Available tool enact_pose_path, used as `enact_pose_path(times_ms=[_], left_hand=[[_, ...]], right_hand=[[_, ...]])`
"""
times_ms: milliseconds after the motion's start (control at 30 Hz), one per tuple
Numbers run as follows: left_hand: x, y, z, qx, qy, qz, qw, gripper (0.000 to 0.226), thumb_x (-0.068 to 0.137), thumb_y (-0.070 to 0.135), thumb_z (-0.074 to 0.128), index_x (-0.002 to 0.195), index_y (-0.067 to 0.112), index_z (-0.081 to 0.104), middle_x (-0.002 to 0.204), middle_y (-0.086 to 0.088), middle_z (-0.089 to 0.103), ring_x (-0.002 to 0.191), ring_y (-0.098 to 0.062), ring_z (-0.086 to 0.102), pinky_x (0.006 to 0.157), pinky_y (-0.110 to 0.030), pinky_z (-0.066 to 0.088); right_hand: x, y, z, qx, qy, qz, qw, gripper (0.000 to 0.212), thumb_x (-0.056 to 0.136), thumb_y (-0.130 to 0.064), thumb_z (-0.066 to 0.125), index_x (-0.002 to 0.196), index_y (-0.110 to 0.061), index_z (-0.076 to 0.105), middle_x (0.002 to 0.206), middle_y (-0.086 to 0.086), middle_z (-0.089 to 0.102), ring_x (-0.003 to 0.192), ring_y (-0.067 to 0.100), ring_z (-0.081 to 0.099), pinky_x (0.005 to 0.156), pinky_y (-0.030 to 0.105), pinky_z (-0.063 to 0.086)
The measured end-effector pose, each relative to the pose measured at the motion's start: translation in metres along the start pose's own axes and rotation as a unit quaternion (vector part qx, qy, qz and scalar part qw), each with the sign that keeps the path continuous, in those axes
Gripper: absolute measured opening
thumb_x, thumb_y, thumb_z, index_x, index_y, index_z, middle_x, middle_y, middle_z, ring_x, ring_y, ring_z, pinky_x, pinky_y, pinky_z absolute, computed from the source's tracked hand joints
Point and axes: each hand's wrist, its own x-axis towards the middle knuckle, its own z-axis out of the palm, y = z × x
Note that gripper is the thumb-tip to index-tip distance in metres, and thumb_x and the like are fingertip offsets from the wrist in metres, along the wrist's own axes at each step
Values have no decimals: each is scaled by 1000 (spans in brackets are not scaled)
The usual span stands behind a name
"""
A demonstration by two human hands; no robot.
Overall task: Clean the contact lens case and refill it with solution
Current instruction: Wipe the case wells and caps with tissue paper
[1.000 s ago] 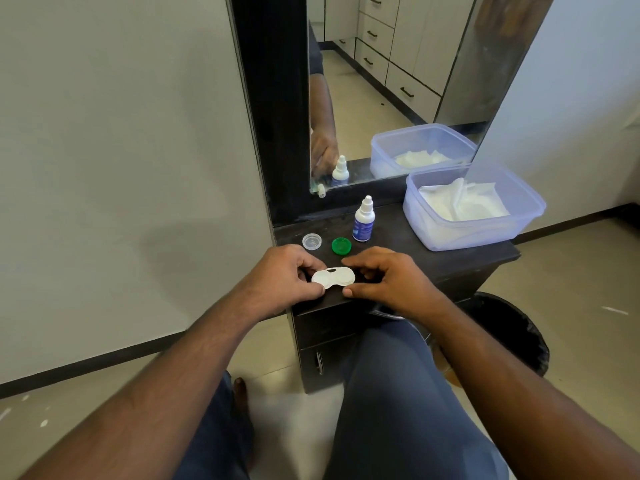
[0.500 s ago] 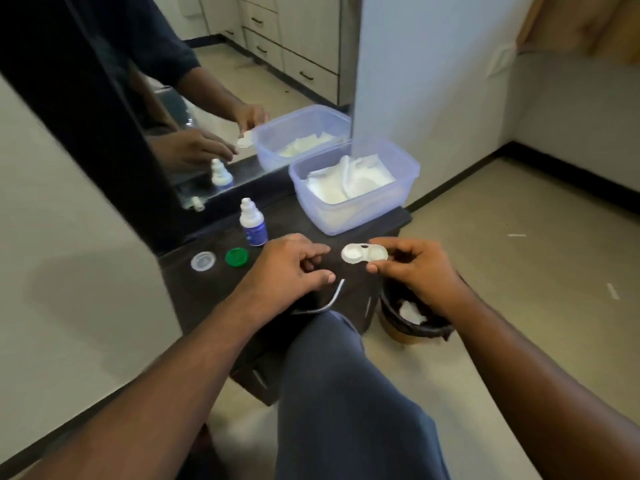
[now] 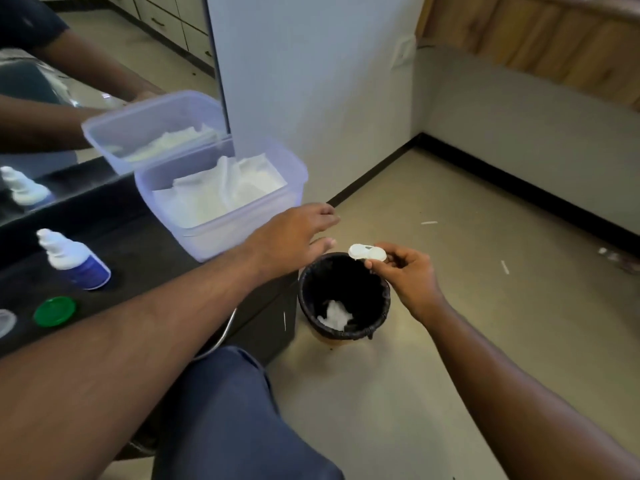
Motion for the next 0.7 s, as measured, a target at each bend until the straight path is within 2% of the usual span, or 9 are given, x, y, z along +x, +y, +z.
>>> enact_pose_path(times_ms=[67, 167, 267, 400, 533, 633, 700], left_hand=[[3, -6, 5, -7, 5, -8, 1000, 43, 93, 28, 59, 133, 14, 56, 138, 1, 53, 122, -14, 51, 103, -31, 42], [5, -11, 11, 2, 15, -6, 1000, 39, 92, 25, 60, 129, 13, 59, 133, 0, 57, 118, -15, 55, 99, -28, 43], [7, -13, 15, 21, 10, -4, 1000, 33, 92, 22, 58, 123, 12, 64, 127, 0, 60, 112, -15, 58, 91, -20, 39], [9, -13, 16, 43, 4, 1, 999, 30, 93, 20, 54, 119, 11, 67, 123, 1, 62, 108, -14, 59, 87, -19, 40], [11, -15, 18, 64, -4, 4, 998, 26, 94, 20, 51, 107, 8, 69, 110, -1, 64, 97, -15, 59, 86, -29, 49], [13, -17, 21, 78, -6, 8, 997, 24, 93, 18, 50, 101, 7, 70, 104, -2, 64, 94, -16, 58, 84, -32, 50], [13, -19, 22, 82, -2, 13, 997, 24, 92, 16, 51, 100, 7, 71, 102, -3, 64, 93, -17, 59, 84, -33, 51]], right_hand=[[8, 15, -1, -12, 9, 9, 1000, 31, 74, -16, 80, 104, -20, 73, 68, -17, 64, 65, 1, 57, 67, 20, 48], [19, 36, 2, -31, 13, 8, 999, 26, 76, -12, 78, 100, -21, 73, 61, -16, 54, 59, 4, 49, 63, 20, 44], [32, 55, 7, -74, 15, 17, 997, 26, 77, -12, 77, 98, -26, 71, 67, -9, 53, 62, 7, 49, 65, 21, 45], [53, 73, 13, -191, 2, 9, 982, 32, 79, -13, 73, 110, -17, 68, 82, -3, 59, 74, 10, 56, 73, 21, 41], [73, 71, 15, -353, -63, -46, 932, 28, 82, -9, 64, 110, -9, 66, 88, 7, 57, 83, 24, 54, 70, 30, 42], [86, 72, 17, -457, -127, -82, 877, 22, 81, -7, 57, 102, -7, 65, 87, 7, 52, 87, 29, 53, 68, 32, 40], [93, 72, 18, -503, -159, -118, 841, 22, 83, -6, 54, 103, -7, 64, 91, 9, 55, 92, 30, 53, 73, 33, 41]])
